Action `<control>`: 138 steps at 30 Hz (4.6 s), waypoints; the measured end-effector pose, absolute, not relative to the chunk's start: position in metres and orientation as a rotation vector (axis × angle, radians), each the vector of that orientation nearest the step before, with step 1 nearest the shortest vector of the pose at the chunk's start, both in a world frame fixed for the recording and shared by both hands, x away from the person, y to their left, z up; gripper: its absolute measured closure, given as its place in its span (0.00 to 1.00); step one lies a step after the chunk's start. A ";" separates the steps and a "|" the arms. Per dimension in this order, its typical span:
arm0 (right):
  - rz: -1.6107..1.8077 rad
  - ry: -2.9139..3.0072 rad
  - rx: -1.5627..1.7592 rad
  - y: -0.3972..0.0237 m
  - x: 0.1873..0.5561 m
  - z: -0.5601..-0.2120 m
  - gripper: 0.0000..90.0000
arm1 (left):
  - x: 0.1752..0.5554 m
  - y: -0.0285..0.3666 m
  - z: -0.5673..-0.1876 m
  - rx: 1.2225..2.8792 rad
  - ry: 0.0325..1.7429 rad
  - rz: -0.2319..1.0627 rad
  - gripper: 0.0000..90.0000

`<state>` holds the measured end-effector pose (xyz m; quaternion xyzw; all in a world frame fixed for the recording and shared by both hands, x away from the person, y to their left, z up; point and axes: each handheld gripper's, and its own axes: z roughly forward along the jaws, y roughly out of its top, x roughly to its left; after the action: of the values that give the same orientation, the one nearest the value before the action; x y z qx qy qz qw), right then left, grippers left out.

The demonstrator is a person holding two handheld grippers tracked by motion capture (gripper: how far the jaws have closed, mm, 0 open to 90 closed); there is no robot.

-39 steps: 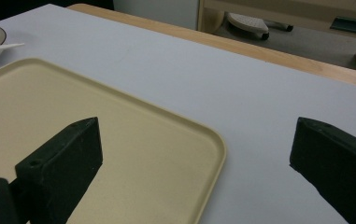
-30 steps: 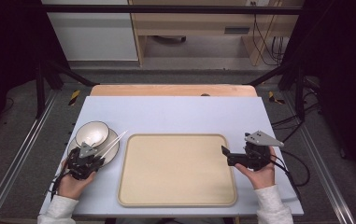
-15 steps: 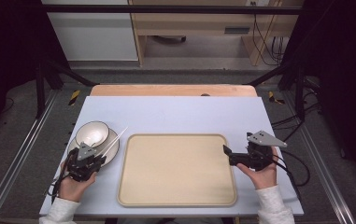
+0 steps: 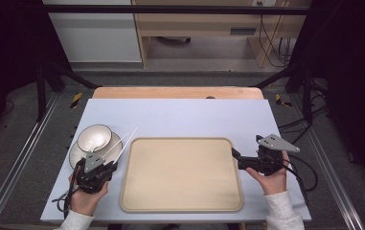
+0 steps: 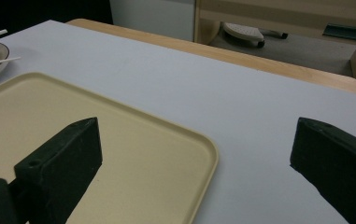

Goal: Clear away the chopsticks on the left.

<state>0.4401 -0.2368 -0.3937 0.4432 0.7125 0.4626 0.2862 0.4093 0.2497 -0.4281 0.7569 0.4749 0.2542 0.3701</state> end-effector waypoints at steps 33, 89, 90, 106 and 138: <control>1.272 1.890 1.180 -0.238 0.439 -0.391 0.03 | 0.395 0.186 -0.449 1.776 1.416 0.715 0.94; 1.256 1.890 1.188 -0.238 0.439 -0.393 0.03 | 0.407 0.198 -0.433 1.827 1.242 0.637 0.55; 1.260 1.889 1.189 -0.238 0.439 -0.392 0.03 | 0.407 0.199 -0.431 1.839 1.225 0.617 0.53; 1.251 1.881 1.193 -0.242 0.438 -0.391 0.03 | 0.406 0.256 -0.428 1.915 1.051 0.530 0.35; 1.230 1.896 1.195 -0.239 0.441 -0.394 0.03 | 0.439 0.325 -0.444 2.078 1.197 0.582 0.38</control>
<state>0.4409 -0.2385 -0.3941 0.4474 0.7102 0.4608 0.2884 0.4386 0.3251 -0.4437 0.7947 0.4576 0.2228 0.3307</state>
